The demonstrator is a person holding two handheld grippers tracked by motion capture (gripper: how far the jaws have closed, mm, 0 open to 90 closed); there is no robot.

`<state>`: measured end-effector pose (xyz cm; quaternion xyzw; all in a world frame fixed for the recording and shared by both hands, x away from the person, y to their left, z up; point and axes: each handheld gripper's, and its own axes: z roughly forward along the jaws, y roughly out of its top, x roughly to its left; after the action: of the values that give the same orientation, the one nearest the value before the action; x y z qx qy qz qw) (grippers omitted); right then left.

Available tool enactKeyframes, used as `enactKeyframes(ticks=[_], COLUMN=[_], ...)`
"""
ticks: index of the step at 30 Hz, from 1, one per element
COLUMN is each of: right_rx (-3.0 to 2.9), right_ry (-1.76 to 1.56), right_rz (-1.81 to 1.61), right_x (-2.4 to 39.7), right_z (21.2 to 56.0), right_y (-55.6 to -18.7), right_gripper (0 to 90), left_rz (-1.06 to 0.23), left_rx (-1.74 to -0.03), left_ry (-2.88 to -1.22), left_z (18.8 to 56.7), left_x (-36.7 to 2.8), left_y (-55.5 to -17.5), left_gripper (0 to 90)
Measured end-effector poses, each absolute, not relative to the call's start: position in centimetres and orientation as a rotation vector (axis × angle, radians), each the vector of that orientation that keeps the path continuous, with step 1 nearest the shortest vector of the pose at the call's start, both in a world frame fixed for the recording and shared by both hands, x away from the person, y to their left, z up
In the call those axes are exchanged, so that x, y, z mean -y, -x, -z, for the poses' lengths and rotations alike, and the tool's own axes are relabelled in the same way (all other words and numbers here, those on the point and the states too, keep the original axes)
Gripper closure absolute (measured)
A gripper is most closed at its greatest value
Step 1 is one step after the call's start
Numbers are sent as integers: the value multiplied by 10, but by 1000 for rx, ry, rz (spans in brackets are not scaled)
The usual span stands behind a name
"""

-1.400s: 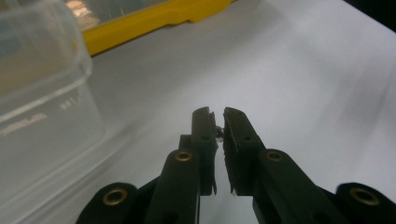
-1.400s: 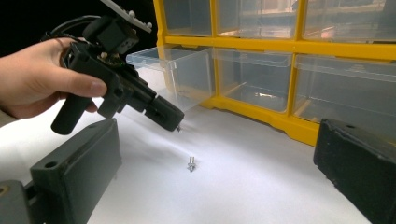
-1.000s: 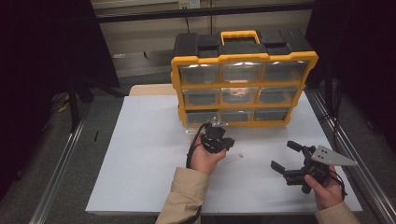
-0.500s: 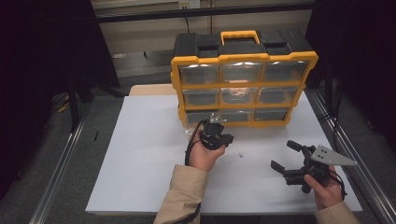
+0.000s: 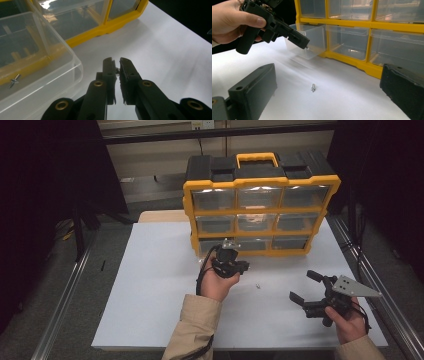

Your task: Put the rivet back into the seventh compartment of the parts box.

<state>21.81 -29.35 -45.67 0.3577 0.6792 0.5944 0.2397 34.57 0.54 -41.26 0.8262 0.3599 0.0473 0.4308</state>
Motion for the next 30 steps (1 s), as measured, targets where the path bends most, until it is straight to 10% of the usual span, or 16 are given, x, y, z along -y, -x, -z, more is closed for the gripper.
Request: enactKeyframes(ticks=[30], right_rx=[-1863], right_ry=[-980], right_rz=[-1610], right_x=[293], right_z=[457], right_y=[-221], right_gripper=[5], left_rz=[-140], left_rx=[-931], left_ry=[-2018], left_z=[390], left_x=[-14], left_y=[-357], left_gripper=[833])
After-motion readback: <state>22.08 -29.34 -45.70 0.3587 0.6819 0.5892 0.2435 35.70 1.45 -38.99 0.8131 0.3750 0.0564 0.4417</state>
